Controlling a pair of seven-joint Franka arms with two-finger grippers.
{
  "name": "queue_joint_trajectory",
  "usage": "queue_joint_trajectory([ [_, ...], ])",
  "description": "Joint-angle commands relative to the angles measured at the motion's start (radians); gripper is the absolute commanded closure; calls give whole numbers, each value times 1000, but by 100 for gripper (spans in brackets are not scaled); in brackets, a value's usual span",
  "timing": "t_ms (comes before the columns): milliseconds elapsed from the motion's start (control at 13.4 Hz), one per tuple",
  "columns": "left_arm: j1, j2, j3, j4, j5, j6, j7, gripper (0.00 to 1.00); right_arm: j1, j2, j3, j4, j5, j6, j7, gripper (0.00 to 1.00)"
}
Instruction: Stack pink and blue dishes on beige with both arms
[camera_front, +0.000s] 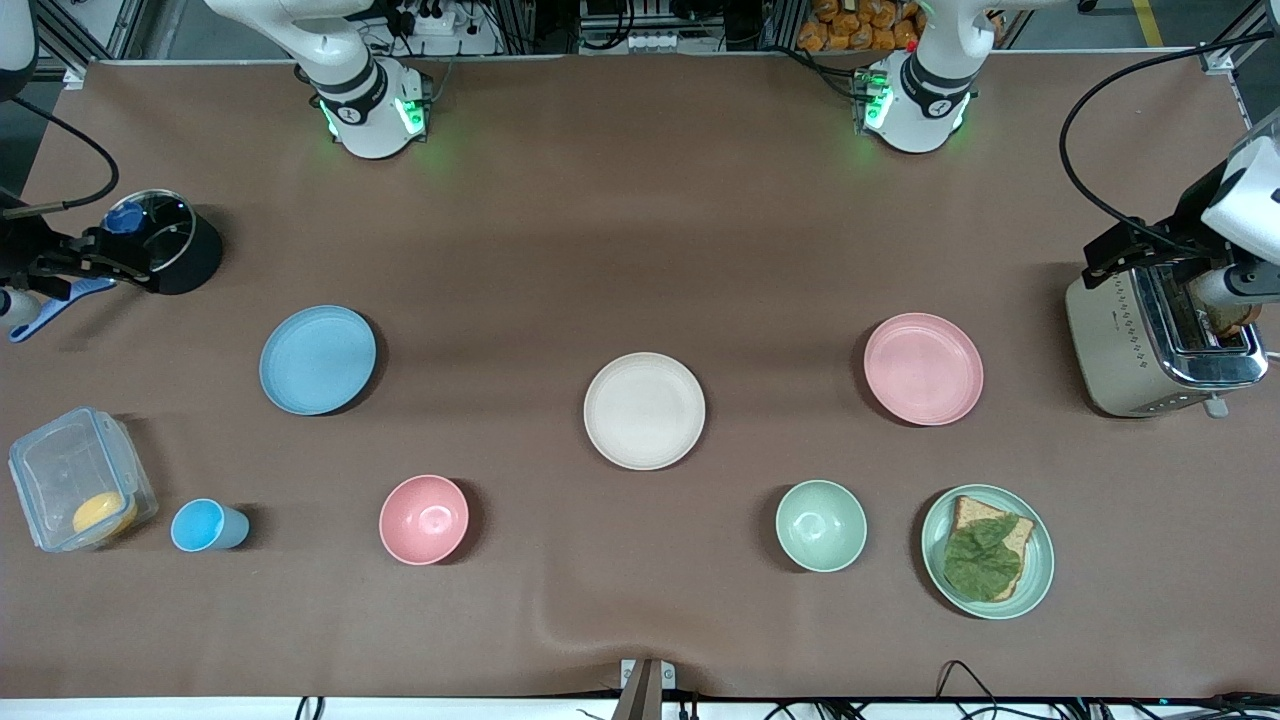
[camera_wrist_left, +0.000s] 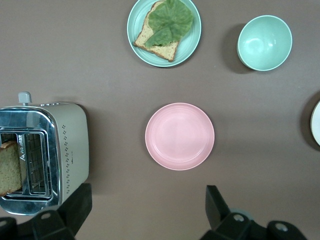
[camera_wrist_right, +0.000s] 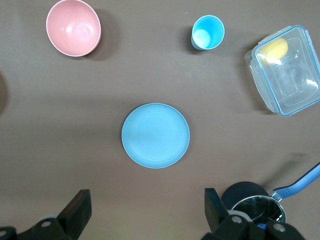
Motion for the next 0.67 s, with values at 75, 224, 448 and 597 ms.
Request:
queue_joint_trajectory([
  [75, 0, 8, -3, 23, 23, -19, 6, 0, -2, 8, 5, 18, -11, -9, 14, 0],
  [224, -2, 10, -3, 25, 26, -19, 8, 0, -1, 8, 5, 18, -11, -9, 14, 0],
  [448, 0, 10, -3, 25, 20, -19, 18, 0, -1, 8, 5, 18, -11, -9, 14, 0],
  [597, 0, 10, -3, 23, 20, -19, 23, 0, -1, 8, 5, 18, -9, -9, 14, 0],
])
